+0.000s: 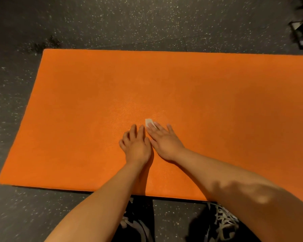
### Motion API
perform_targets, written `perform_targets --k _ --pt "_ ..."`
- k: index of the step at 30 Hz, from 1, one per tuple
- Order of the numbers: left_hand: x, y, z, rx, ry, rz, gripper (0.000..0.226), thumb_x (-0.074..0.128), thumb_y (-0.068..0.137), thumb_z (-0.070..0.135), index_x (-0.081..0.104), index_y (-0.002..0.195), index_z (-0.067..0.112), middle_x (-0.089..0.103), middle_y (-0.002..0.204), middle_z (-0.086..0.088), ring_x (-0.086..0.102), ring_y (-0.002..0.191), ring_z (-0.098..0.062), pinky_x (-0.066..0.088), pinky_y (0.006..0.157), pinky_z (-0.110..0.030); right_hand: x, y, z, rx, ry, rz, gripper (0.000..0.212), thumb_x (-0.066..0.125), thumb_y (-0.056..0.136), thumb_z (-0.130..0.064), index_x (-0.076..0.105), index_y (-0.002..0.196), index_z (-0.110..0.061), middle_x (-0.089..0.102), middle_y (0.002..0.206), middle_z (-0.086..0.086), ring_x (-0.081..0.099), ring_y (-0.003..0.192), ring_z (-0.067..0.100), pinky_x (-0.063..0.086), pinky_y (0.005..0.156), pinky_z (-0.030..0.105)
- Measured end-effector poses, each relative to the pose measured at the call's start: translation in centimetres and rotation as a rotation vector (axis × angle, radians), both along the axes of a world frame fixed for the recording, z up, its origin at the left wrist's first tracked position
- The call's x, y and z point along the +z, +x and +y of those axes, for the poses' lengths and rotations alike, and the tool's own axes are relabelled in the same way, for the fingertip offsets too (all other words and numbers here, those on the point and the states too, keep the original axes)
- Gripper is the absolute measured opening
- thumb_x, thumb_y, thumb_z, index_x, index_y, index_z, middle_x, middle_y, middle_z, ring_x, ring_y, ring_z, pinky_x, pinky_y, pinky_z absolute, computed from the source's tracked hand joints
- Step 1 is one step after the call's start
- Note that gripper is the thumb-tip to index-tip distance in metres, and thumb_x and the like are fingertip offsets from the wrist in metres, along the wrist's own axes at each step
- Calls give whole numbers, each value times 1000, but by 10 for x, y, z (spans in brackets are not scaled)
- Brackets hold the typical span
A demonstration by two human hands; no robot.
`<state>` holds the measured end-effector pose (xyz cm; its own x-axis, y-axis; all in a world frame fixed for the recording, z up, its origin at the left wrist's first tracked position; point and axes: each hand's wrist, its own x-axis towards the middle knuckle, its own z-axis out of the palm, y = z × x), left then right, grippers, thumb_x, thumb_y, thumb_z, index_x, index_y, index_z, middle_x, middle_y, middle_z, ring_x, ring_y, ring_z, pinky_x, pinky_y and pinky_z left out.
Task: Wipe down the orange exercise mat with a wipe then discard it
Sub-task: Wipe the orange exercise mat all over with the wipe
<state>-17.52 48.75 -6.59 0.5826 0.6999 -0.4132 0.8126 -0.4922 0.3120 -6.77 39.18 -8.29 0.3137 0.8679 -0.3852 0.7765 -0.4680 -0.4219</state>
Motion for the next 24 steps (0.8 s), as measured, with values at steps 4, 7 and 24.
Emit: perform_targets --k 4,7,24 --pt "-5 15 -5 -117 -41 26 57 33 104 44 17 158 38 -2 169 6 -2 152 -28 1 120 -55 -3 40 -17 -419 -97 -114 57 19 110 -37 1 163 -24 -7 170 -6 -16 155 14 -12 122 50" --pt "-8 15 -8 -86 -42 21 56 32 104 44 17 158 39 -2 168 7 -4 151 -27 -3 119 -54 -4 51 -18 -699 -148 -82 60 21 110 -35 -4 162 -19 -16 169 -1 -22 153 17 -13 122 50" --pt "-12 40 33 -52 20 -50 59 43 102 38 23 157 37 12 166 9 21 138 -27 13 113 -46 -8 65 31 -657 -67 -63 59 19 109 -34 -2 163 -20 -13 169 -4 -21 153 13 -15 121 49"
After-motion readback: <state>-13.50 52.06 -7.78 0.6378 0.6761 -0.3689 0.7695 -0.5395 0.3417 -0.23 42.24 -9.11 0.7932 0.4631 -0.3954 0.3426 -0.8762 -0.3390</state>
